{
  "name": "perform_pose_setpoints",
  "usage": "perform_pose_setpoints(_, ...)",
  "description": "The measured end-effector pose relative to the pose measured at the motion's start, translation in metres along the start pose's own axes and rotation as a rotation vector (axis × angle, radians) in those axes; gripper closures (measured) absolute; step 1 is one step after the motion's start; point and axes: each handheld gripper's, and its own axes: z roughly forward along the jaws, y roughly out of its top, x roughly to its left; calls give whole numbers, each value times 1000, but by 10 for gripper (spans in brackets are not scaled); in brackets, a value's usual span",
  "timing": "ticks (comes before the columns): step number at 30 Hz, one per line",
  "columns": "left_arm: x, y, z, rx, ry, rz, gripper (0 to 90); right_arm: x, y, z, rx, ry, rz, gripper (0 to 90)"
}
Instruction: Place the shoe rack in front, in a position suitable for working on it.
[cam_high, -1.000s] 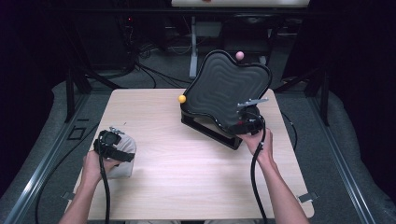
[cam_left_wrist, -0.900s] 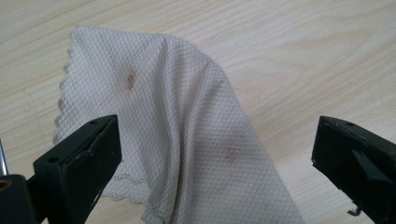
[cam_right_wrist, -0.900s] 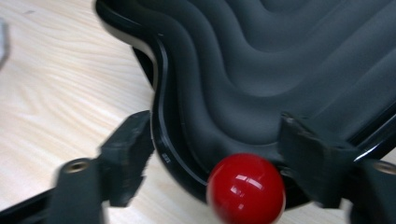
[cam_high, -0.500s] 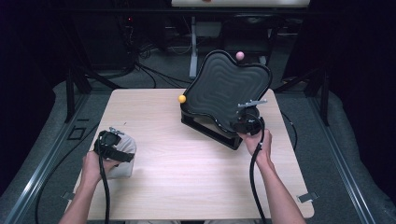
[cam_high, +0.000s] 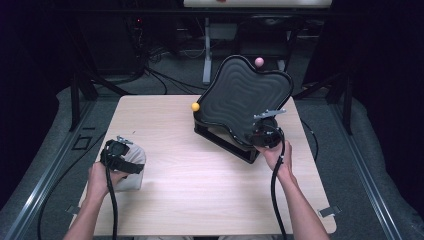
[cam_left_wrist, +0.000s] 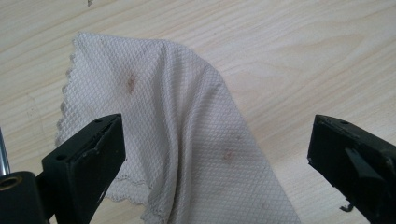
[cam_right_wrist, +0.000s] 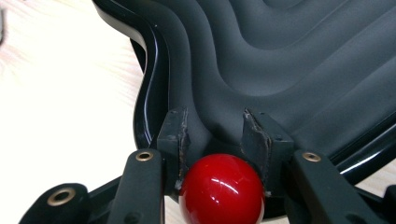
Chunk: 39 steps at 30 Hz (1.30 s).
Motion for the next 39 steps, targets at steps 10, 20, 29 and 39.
perform_pose_setpoints(10, -4, 2, -2, -24, -12, -2, 21, 2, -10, -10, 6, 63, -45, 610)
perform_pose_setpoints(20, -16, 12, -6, -69, -48, 22, 0, 7, -22, -21, 3, 117, -78, 610)
perform_pose_setpoints(29, -30, 25, -4, -60, -101, 56, 0, 8, -29, -26, 1, 158, -94, 610)
perform_pose_setpoints(39, -44, 55, -7, -92, -186, 71, 0, 11, -32, -30, 19, 170, -109, 610)
